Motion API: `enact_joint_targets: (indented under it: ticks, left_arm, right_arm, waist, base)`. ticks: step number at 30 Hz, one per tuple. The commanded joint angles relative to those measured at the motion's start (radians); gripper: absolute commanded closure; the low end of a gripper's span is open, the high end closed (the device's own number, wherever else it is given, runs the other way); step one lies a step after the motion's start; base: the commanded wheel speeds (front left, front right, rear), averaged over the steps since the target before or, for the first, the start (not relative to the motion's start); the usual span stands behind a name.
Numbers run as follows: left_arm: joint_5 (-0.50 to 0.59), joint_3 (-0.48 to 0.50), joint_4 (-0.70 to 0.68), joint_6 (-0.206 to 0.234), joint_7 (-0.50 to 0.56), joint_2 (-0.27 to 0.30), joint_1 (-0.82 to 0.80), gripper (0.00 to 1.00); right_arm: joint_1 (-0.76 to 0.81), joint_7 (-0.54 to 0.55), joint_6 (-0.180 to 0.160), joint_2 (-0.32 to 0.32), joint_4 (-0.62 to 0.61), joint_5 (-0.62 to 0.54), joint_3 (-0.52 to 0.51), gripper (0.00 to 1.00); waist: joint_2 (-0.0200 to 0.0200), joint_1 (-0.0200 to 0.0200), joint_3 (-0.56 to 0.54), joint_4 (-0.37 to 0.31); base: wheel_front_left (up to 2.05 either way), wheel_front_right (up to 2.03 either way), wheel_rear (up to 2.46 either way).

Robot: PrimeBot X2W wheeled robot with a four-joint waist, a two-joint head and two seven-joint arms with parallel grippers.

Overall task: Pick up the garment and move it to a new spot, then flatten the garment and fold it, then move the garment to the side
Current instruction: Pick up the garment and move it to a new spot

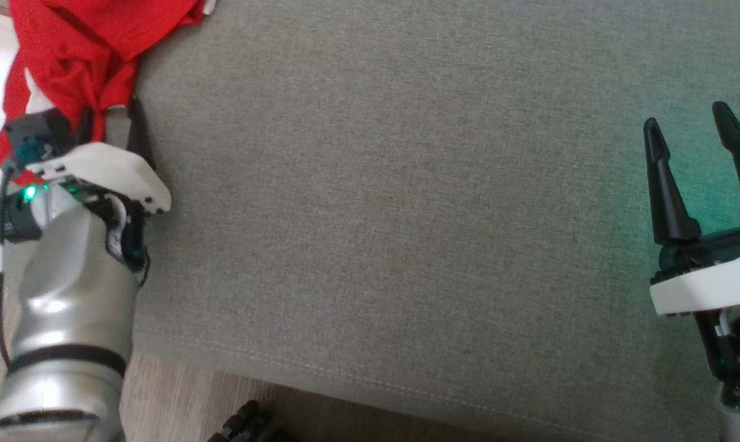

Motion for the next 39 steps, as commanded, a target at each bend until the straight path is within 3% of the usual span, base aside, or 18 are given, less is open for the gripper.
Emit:
enact_joint_targets:
  ticks: [1,7,8,9,15,19,23,29,34,39]
  left_arm:
    - [-0.007,0.027,0.008,0.002,0.010,0.064,-0.030,0.00]
    - [-0.008,0.016,0.175,-0.003,0.127,0.106,-0.136,0.00]
    - [-0.006,0.012,0.191,-0.005,0.138,0.109,-0.149,0.33]
    - [-0.004,0.007,0.204,-0.006,0.146,0.111,-0.160,1.00]
    - [0.015,-0.015,0.203,0.010,0.035,0.124,-0.190,1.00]
    - [0.016,-0.009,0.124,0.031,-0.016,0.124,-0.159,1.00]
    - [0.017,0.030,-0.107,0.065,-0.019,0.131,-0.059,1.00]
    - [0.055,0.073,-0.522,0.111,-0.020,0.123,0.227,1.00]
    - [0.084,0.049,-0.763,0.135,-0.007,0.103,0.410,1.00]
    - [0.097,0.004,-0.986,0.148,0.086,0.078,0.552,1.00]
  right_arm:
    - [-0.010,0.007,0.007,-0.009,-0.038,0.006,0.018,0.00]
    - [-0.005,0.011,0.007,-0.012,-0.038,0.010,0.011,0.00]
    - [-0.004,0.012,0.007,-0.012,-0.038,0.011,0.011,0.00]
    - [-0.004,0.013,0.007,-0.012,-0.037,0.013,0.012,0.00]
    - [0.002,0.003,0.007,-0.001,-0.021,0.017,0.013,0.00]
    - [0.015,-0.018,0.007,0.021,0.004,0.020,0.010,0.00]
    - [0.028,-0.044,0.007,0.047,0.034,0.024,0.017,0.00]
    - [0.068,-0.084,0.007,0.094,0.094,0.034,0.028,0.00]
    - [0.113,-0.108,0.007,0.121,0.123,0.041,0.023,0.00]
    - [0.132,-0.124,0.007,0.135,0.140,0.048,0.035,0.00]
  waist:
    - [0.0000,0.0000,0.010,-0.010]
    - [0.0000,0.0000,0.008,-0.008]
    - [0.0000,0.0000,0.007,-0.007]
    - [0.0000,0.0000,0.006,-0.007]
    - [0.0000,0.0000,-0.033,-0.008]
    - [0.0000,0.0000,-0.097,-0.013]
    - [0.0000,0.0000,-0.177,-0.028]
    - [0.0000,0.0000,-0.316,-0.075]
    - [0.0000,0.0000,-0.391,-0.114]
    - [0.0000,0.0000,-0.424,-0.180]
  base:
    - [0.00,0.00,0.00]
    - [0.00,0.00,0.00]
    - [0.00,0.00,0.00]
    - [0.00,0.00,0.00]
    - [0.00,0.00,0.00]
    - [0.00,0.00,0.00]
    - [0.00,0.00,0.00]
    - [0.00,0.00,0.00]
    - [0.00,0.00,0.00]
    - [0.00,0.00,0.00]
